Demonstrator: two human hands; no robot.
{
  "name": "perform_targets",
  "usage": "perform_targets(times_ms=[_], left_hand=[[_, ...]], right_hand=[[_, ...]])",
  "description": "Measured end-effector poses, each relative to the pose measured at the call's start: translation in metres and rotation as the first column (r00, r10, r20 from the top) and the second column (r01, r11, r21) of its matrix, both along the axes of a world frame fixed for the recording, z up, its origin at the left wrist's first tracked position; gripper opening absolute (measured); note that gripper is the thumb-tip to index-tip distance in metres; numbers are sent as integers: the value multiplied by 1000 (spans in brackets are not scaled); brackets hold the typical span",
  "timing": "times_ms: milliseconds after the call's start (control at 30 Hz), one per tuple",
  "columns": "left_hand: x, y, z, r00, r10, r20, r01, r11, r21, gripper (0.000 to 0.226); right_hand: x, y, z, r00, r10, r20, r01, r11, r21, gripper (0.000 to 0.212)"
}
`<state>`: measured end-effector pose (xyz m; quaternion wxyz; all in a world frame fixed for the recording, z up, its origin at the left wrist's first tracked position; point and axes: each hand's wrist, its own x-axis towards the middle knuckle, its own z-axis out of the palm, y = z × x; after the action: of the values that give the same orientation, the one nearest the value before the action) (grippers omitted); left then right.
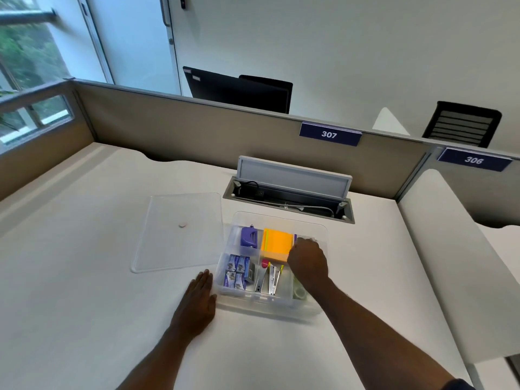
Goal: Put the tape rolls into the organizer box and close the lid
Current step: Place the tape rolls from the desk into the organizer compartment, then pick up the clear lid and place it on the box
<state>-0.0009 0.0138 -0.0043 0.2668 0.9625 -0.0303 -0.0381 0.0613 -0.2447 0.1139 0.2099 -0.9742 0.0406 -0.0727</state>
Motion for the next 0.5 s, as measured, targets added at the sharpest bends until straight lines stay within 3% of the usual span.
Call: perform_targets(times_ms=[67,167,367,433,500], left_hand=[[-3,2,7,993,118,12,-117,990,-81,53],[-1,13,11,949,313,48,-298,934,-195,47],[19,47,32,875,482,50,-462,860,-216,54],[28,60,36,864,503,32,-488,850,-201,57],[35,73,39,846,533,5,-520,827,-211,60]], right_hand=[[8,17,6,999,26,-38,-25,1000,18,20],[19,46,8,991,106,-77,-104,994,38,23],[24,109,13,939,284,-194,-244,948,206,23],[21,127,9,908,356,-223,-304,923,235,18],[22,145,12,917,341,-209,-299,931,207,27]])
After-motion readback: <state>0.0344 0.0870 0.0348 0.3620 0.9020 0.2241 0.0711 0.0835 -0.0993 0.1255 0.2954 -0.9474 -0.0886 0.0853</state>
